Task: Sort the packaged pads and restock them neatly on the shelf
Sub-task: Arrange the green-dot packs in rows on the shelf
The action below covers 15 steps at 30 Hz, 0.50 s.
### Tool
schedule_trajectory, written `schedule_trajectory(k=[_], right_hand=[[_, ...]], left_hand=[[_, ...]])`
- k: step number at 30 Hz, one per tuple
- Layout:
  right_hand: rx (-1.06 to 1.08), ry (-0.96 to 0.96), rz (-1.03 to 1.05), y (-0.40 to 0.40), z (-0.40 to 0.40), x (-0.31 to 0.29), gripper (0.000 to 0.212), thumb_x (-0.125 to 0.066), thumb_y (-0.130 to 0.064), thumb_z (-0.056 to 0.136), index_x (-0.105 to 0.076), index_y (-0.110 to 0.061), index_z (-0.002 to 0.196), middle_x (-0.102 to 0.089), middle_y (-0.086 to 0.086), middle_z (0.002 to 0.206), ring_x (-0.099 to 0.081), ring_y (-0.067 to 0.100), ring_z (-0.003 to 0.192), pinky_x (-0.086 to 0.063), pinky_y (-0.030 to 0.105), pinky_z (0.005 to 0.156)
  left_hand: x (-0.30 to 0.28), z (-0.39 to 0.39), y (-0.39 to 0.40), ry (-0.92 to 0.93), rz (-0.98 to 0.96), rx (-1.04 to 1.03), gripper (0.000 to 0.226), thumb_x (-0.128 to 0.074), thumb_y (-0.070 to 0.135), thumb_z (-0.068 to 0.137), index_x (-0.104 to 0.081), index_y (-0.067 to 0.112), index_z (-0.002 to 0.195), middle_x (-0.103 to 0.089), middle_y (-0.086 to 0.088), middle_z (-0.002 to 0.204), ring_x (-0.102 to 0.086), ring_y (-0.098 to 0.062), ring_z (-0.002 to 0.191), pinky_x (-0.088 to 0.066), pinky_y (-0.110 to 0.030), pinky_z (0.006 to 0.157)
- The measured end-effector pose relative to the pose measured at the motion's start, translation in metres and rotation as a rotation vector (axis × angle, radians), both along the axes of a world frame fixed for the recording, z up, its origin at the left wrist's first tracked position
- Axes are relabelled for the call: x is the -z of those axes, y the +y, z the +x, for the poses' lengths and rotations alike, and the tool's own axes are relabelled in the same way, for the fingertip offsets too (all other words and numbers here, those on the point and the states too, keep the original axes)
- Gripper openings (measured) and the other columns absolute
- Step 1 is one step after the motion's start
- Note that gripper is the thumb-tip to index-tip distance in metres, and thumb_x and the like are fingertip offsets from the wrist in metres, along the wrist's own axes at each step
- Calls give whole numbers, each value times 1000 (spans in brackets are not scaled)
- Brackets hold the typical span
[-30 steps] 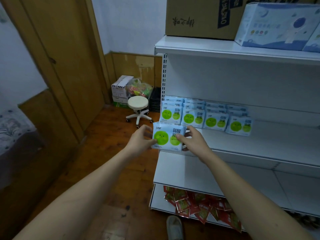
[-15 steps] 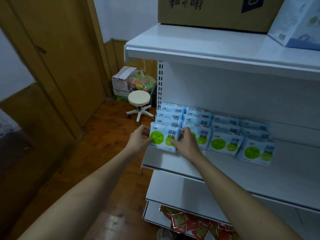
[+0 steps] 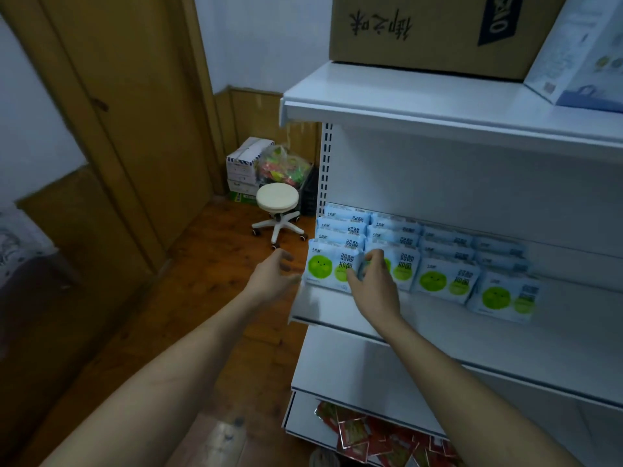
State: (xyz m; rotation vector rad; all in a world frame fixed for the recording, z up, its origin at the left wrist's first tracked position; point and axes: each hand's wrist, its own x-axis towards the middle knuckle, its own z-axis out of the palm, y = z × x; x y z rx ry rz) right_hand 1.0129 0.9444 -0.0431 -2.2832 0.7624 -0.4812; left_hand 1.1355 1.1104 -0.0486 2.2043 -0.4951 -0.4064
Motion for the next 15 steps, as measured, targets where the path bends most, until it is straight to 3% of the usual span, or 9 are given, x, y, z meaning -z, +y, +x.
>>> schedule_trajectory(k=[4, 8, 15], right_hand=[[-32, 62, 20, 34, -21, -14, 19, -55, -35, 96, -51, -17, 93, -59, 0, 78, -57, 23, 73, -48, 39, 67], [-107, 94, 36, 86, -55, -26, 26, -54, -35, 92, -57, -17, 74, -60, 1, 69, -58, 23, 71, -48, 35, 66], [-310, 332, 43, 152, -112, -15, 27, -56, -35, 93, -58, -16, 74, -67, 8, 78, -63, 25, 76, -53, 38, 73]], left_hand=[[-13, -29, 36, -137, 72, 23, 33, -65, 34, 90, -53, 27, 120, -61, 4, 116, -62, -13, 92, -60, -39, 77], [-23, -74, 77, -243, 175, 77, 29, -64, 35, 90, -56, 27, 116, -61, 6, 102, -61, -13, 85, -59, -36, 73], [-4, -143, 143, -298, 327, 79, 22, -67, 17, 88, -62, 29, 105, -67, 5, 99, -63, -11, 78, -56, -26, 63]])
